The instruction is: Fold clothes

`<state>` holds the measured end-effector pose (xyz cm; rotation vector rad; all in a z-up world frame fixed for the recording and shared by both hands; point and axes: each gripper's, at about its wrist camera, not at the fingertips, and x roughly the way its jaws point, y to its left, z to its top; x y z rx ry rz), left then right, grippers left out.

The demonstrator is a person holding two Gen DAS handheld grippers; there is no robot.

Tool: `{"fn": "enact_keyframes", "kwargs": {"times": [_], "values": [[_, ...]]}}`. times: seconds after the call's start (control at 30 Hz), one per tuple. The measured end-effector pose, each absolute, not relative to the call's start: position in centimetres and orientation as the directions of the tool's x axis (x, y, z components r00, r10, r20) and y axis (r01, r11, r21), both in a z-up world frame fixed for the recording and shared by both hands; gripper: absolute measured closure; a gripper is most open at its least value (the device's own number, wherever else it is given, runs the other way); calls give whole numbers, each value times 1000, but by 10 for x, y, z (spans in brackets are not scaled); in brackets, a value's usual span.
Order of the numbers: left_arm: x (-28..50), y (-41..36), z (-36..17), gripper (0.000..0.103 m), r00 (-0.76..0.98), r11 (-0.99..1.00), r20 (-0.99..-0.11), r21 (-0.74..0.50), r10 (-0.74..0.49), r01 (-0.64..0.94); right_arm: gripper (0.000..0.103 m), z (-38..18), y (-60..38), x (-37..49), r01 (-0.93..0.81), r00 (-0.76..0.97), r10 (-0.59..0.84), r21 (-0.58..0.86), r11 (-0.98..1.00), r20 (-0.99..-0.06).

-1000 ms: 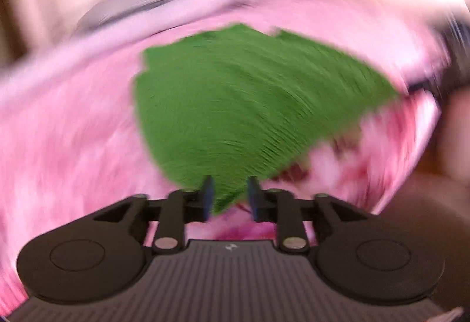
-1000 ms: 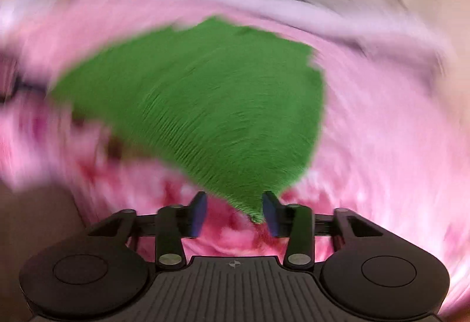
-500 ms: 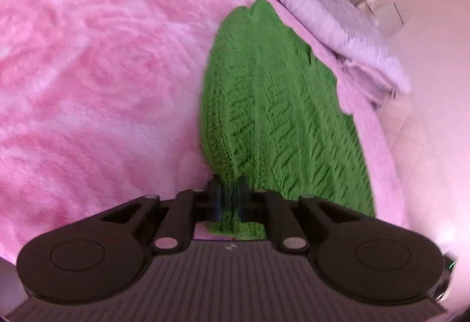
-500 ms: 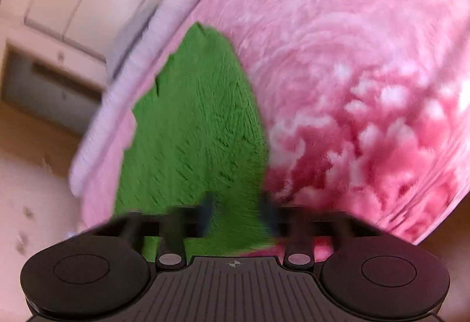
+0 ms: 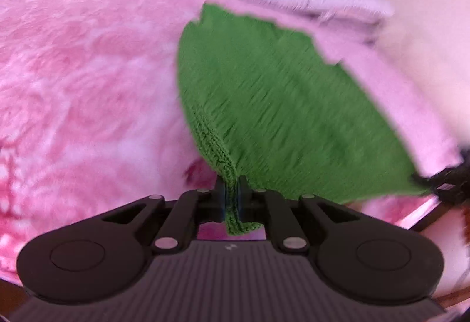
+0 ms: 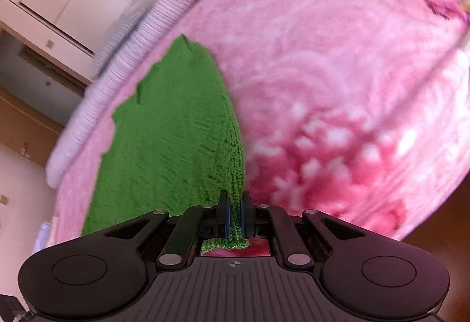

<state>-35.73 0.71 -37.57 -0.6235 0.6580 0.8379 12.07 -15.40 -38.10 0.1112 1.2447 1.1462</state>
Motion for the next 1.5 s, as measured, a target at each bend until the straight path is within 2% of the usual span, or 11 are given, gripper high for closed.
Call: {"fn": "enact_keyframes", "kwargs": {"times": [0.1, 0.2, 0.3, 0.4, 0.53, 0.63, 0.77, 0.87, 1.03, 1.17, 1.5], "values": [[-355, 0, -370, 94, 464, 520, -737, -179, 492, -835, 95, -381, -154, 113, -643, -107, 709, 592, 486, -697], [-351, -11, -350, 94, 392, 533, -730, -44, 560, -845, 83, -359, -157, 97, -747, -3, 655, 437, 501, -756], [-352, -21, -329, 95, 355, 519, -680, 42, 641, -854, 78, -336, -161, 77, -830, 141, 663, 277, 484, -736], [-341, -23, -325, 93, 409, 559, -656, 24, 634, -829, 78, -329, -157, 57, -886, 154, 704, 219, 409, -693], [-318, -11, -352, 90, 411, 558, -733, -51, 543, -828, 78, -350, -142, 35, -920, 128, 702, 181, 348, -700], [-311, -14, -366, 90, 335, 535, -775, 4, 535, -845, 78, -368, -136, 31, -922, 140, 651, 141, 360, -746], [-312, -28, -353, 90, 283, 542, -785, 78, 551, -837, 78, -362, -153, 25, -916, 185, 604, 86, 391, -775], [-312, -38, -342, 90, 248, 544, -785, 132, 567, -829, 78, -353, -168, 26, -889, 207, 590, 102, 446, -780], [-311, -58, -311, 78, 263, 539, -749, 148, 609, -829, 74, -327, -184, 15, -875, 158, 639, 194, 444, -753], [-312, -77, -298, 78, 286, 552, -737, 139, 612, -822, 63, -309, -189, -6, -892, 148, 662, 190, 410, -734], [-320, -113, -278, 76, 316, 554, -717, 116, 621, -825, 63, -288, -197, -36, -916, 150, 679, 157, 368, -718]]}}
